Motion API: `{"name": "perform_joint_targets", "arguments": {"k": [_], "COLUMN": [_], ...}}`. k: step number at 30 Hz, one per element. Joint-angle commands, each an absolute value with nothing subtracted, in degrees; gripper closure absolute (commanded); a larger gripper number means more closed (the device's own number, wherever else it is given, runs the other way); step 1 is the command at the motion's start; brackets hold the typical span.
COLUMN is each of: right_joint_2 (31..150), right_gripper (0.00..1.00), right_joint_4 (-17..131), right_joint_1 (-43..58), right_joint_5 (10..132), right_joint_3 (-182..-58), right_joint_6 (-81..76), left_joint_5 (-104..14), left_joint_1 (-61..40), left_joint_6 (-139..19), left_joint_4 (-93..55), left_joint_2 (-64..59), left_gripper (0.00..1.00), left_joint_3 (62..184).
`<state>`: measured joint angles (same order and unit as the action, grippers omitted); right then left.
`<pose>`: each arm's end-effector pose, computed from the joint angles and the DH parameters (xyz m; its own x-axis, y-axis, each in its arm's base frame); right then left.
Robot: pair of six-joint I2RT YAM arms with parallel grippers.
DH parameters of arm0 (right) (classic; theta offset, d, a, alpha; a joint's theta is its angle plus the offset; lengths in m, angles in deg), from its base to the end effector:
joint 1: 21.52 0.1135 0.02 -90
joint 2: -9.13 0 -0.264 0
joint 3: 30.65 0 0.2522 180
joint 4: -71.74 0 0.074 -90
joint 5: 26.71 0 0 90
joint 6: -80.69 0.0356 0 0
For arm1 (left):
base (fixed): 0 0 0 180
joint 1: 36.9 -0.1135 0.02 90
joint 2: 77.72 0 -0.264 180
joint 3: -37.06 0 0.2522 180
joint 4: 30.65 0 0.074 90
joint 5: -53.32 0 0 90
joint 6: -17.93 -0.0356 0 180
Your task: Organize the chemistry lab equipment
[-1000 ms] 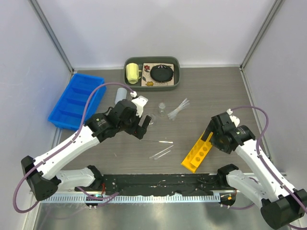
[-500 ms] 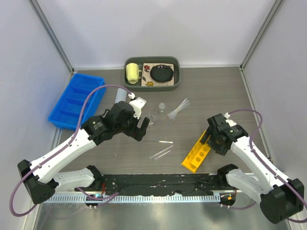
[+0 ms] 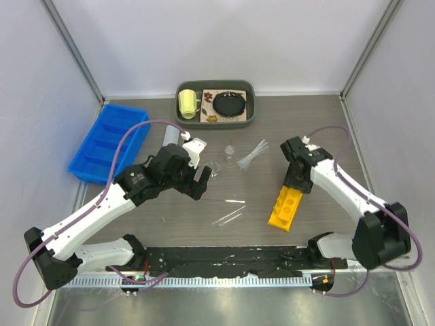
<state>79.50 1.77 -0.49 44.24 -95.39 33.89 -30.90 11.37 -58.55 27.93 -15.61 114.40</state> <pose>0.1993 0.0642 0.2331 -0.8394 0.3705 -0.3977 0.4268 0.9023 -0.0602 0.1487 -0.1614 0.3380 -0.6064 0.3305 -0.7232 0.5677 0.8168 -0.1028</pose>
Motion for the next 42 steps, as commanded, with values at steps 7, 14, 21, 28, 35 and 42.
{"name": "perform_joint_targets", "arguments": {"k": [7,14,21,28,35,42], "right_joint_2": [99.37,106.24,104.42,100.2,90.01,83.05], "right_gripper": [0.99,0.9,0.44,0.19,0.13,0.1], "right_joint_4": [16.39,17.99,17.28,12.81,9.37,3.85], "right_joint_1": [-2.63,-2.89,-2.89,-1.58,-0.52,2.38], "right_joint_5": [45.35,49.66,44.31,38.69,29.97,38.94], "right_joint_3": [-110.93,-113.66,-112.35,-112.08,-119.28,-128.43], "right_joint_6": [8.02,-2.45,-2.46,1.31,3.17,2.73], "left_joint_5": [-30.44,-30.44,-30.17,-30.53,-27.28,-24.38], "left_joint_1": [11.52,11.52,11.52,12.58,17.49,25.13], "left_joint_6": [-56.69,-54.93,-51.85,-51.23,-53.08,-53.08], "left_joint_4": [26.7,25.3,24.77,23.72,22.66,18.27], "left_joint_2": [-16.89,-17.42,-15.23,-14.09,-8.56,-1.26], "left_gripper": [0.08,0.08,0.09,0.09,0.09,0.09], "left_joint_3": [113.49,112.53,111.91,111.47,114.18,114.02]}}
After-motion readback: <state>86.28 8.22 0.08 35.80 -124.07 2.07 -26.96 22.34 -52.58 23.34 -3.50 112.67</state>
